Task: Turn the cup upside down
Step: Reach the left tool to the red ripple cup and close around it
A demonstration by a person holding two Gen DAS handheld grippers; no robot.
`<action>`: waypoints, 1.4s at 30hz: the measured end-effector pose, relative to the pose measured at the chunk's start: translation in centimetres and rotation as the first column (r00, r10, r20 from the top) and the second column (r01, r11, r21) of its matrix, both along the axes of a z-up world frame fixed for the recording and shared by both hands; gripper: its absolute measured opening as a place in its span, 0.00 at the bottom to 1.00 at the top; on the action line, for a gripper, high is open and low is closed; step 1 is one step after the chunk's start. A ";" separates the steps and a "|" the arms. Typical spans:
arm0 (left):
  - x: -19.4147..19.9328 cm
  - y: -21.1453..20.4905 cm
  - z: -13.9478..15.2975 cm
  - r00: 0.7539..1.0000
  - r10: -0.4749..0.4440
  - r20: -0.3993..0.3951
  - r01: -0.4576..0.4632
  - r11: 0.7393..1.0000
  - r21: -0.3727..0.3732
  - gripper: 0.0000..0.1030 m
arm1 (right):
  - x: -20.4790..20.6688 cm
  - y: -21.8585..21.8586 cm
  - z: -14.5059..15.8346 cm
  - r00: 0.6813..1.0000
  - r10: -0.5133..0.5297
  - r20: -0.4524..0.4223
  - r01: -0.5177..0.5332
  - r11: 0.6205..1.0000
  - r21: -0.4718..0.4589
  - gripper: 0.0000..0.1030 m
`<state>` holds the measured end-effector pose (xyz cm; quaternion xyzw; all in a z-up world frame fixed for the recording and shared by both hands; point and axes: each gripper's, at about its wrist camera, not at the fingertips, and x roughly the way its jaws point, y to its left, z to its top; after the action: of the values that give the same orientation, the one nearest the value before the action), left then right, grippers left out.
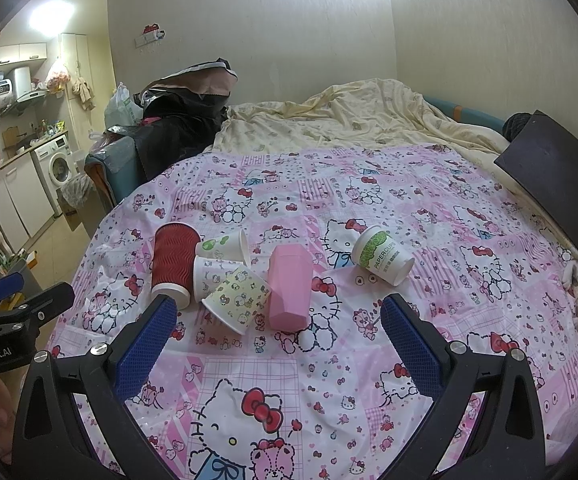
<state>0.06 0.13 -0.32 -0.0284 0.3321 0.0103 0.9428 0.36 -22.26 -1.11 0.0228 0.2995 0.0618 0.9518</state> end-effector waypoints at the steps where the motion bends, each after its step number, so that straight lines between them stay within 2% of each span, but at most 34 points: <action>1: -0.1 0.1 0.0 1.000 0.000 -0.001 0.000 1.000 -0.001 1.00 | 0.0 0.0 0.0 1.000 0.000 0.000 0.000 1.000 0.000 1.00; 14: -0.4 0.6 0.1 1.000 0.000 0.002 0.000 1.000 0.001 1.00 | 0.1 0.0 0.0 1.000 0.001 0.000 -0.001 1.000 0.001 1.00; 17: -0.1 1.4 -0.1 1.000 0.024 0.000 -0.024 1.000 0.002 1.00 | 0.1 0.0 0.0 1.000 -0.001 0.000 0.001 1.000 0.001 1.00; 20: 1.5 2.9 0.1 0.998 0.041 -0.046 -0.041 0.999 0.002 1.00 | 0.1 0.4 0.3 1.000 -0.012 0.002 0.012 1.000 0.008 1.00; 23: 4.3 4.6 0.1 0.989 0.097 -0.109 -0.097 0.995 0.009 1.00 | 0.5 0.3 0.6 0.999 -0.039 0.026 0.040 0.998 -0.047 1.00; 25: 7.1 5.9 -0.5 0.975 0.111 -0.193 -0.119 0.992 -0.033 1.00 | 0.9 0.0 0.5 0.998 -0.051 0.021 0.052 0.997 -0.060 1.00; 28: 11.0 6.4 -1.8 0.947 0.097 -0.306 -0.127 0.989 -0.081 1.00 | 1.6 -1.2 -0.3 0.997 -0.067 -0.032 0.067 0.998 -0.015 1.00; 29: 12.8 6.7 -2.7 0.928 0.112 -0.355 -0.149 0.986 -0.079 1.00 | 1.8 -1.6 -0.5 0.996 -0.073 -0.043 0.073 0.997 -0.003 1.00; 33: 17.2 7.1 -5.5 0.879 0.126 -0.460 -0.199 0.974 -0.113 0.99 | 1.6 -2.3 0.0 0.995 -0.101 -0.017 0.101 0.995 -0.015 1.00; 35: 19.0 6.9 -6.9 0.862 0.111 -0.495 -0.203 0.970 -0.136 0.96 | 1.7 -2.6 0.1 0.994 -0.108 -0.017 0.108 0.994 -0.008 1.00; 37: 20.3 6.2 -8.0 0.842 0.092 -0.532 -0.199 0.969 -0.148 0.89 | 2.0 -3.0 0.0 0.993 -0.114 -0.032 0.114 0.993 0.002 1.00; 42: 22.2 4.4 -10.5 0.809 0.044 -0.586 -0.189 0.964 -0.189 0.86 | 3.1 -4.0 -0.6 0.984 -0.162 -0.071 0.161 0.987 -0.016 1.00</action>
<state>22.30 4.57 -10.86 -0.1572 0.5984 0.0369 0.7848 3.47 -26.29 -1.67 0.0442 0.3310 -0.0180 0.9424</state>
